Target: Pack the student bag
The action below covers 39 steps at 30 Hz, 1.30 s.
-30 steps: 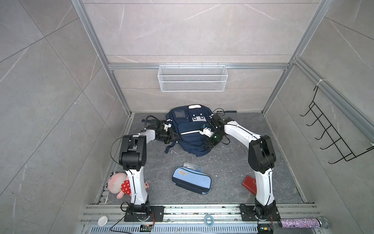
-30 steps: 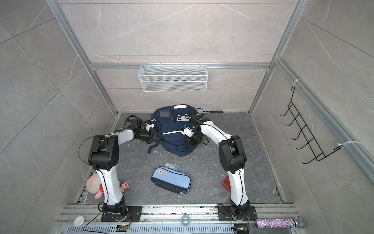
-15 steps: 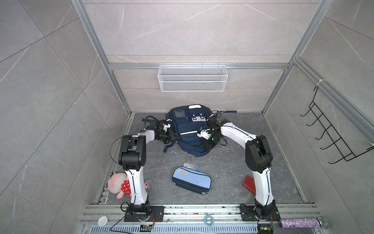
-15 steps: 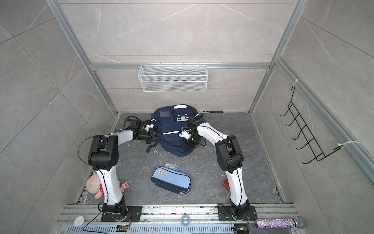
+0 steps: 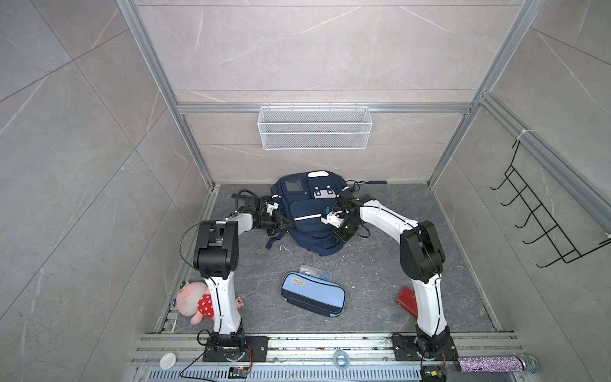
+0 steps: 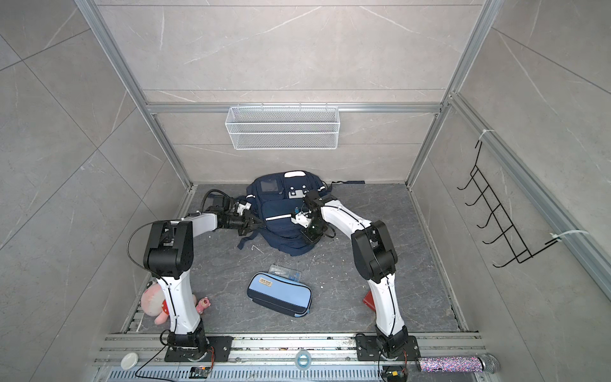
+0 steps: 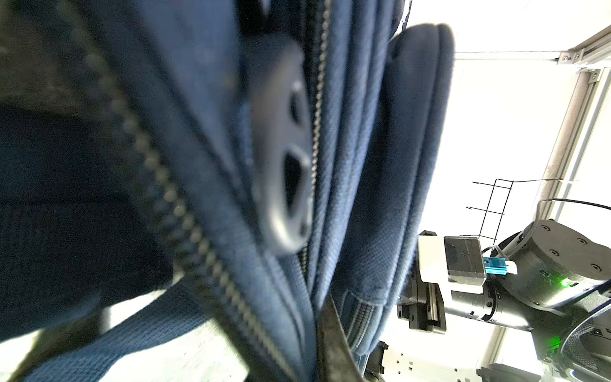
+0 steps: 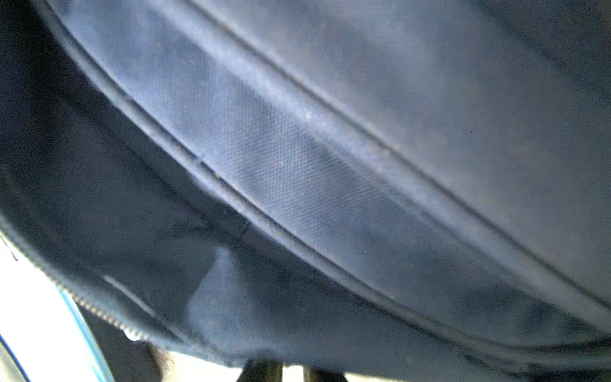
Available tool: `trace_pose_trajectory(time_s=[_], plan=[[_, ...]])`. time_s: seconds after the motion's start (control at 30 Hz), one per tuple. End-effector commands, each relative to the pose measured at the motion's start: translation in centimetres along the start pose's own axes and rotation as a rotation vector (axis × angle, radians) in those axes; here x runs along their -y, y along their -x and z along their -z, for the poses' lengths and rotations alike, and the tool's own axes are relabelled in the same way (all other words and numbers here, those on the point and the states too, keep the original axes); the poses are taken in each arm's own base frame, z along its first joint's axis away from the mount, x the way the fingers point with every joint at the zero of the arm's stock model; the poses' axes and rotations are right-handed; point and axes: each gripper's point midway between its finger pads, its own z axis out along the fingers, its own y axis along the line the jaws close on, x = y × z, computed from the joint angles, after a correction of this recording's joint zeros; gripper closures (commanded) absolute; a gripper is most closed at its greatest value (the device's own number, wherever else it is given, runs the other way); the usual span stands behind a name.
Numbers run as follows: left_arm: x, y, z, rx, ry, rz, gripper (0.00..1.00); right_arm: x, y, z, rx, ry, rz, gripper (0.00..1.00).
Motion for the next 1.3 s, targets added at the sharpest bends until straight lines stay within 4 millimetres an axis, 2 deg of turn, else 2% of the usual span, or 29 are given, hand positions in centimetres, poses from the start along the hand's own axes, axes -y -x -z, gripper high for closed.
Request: trace_pose_trajectory(time_s=[0.0,0.1,0.3,0.43,0.57,0.7,0.8,0.87,0.9,0.97,1.03,1.07,1.13,1.27], plan=[[3.4,2.6,2.5,0.117,-0.029,-0.131,1.0,0.0,1.1,-0.4,0.036,0.003,-0.002,0.91],[3.5,2.5,2.6,0.117,-0.03,-0.133,1.0,0.5,1.0,-0.3,0.039,-0.031,-0.008,1.0],[3.2,2.6,2.8,0.12,-0.006,-0.124,1.0,2.7,0.0,1.7,0.087,-0.147,-0.108,1.0],[2.4,2.7,3.2,0.13,0.06,-0.122,1.0,4.7,-2.3,3.0,0.067,-0.262,-0.224,1.0],[0.4,2.1,3.2,0.142,0.141,-0.055,1.0,7.6,-6.9,4.2,-0.016,-0.397,-0.411,1.0],[-1.2,1.8,3.4,0.174,0.186,0.006,1.0,8.7,-9.6,6.1,-0.03,-0.451,-0.542,1.0],[-1.5,2.5,3.4,0.192,0.214,0.017,1.0,8.9,-10.0,6.6,-0.008,-0.43,-0.584,1.0],[-1.4,3.4,3.3,0.192,0.218,0.001,1.0,7.9,-8.9,6.3,-0.014,-0.438,-0.486,1.0],[-1.0,3.9,3.2,0.187,0.22,-0.013,0.97,6.8,-8.1,5.6,-0.041,-0.444,-0.404,1.0],[0.1,4.4,3.0,0.165,0.225,-0.055,0.51,4.1,-6.4,3.9,-0.061,-0.398,-0.271,1.0],[1.5,4.5,3.1,0.147,0.248,-0.093,0.07,1.0,-4.2,2.9,-0.005,-0.315,-0.184,1.0],[2.1,4.1,3.4,0.14,0.263,-0.102,0.0,-0.4,-3.0,2.9,0.042,-0.275,-0.165,1.0],[2.3,2.8,3.8,0.122,0.304,-0.086,0.0,-2.3,-1.3,2.9,0.111,-0.214,-0.16,1.0],[0.5,-1.2,6.1,0.13,0.448,-0.037,0.0,-5.6,1.1,2.3,0.156,-0.138,-0.137,1.0]])
